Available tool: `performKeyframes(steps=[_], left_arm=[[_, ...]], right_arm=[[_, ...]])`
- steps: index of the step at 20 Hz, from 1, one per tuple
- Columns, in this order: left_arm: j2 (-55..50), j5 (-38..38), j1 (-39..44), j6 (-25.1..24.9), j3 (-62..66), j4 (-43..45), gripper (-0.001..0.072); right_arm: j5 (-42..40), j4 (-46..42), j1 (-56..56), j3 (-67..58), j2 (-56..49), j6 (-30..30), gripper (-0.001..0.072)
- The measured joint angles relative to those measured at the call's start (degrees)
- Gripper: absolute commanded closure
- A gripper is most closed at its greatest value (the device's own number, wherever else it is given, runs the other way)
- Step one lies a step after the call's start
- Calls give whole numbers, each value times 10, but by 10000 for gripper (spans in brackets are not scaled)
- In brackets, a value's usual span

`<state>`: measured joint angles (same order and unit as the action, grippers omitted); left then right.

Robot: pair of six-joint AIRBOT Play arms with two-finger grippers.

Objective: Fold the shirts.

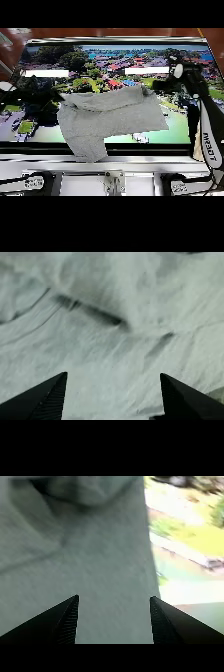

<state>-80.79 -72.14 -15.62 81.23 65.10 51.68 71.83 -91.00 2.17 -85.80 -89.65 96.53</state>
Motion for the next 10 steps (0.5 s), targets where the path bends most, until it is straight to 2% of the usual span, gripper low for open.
performKeyframes(steps=[2, 4, 7, 10], left_arm=[[31, -66, -50, -5, -32, 46, 10], [66, -95, -90, -10, -91, 73, 5], [97, -89, -111, -38, -191, 53, 5], [108, -46, -97, -54, -277, 29, 6]], right_arm=[[86, -4, -55, 7, 14, -25, 164], [144, 38, -112, 25, 26, -37, 164], [181, 144, -172, 61, 35, -45, 164], [190, 209, -191, 81, 38, -55, 163]])
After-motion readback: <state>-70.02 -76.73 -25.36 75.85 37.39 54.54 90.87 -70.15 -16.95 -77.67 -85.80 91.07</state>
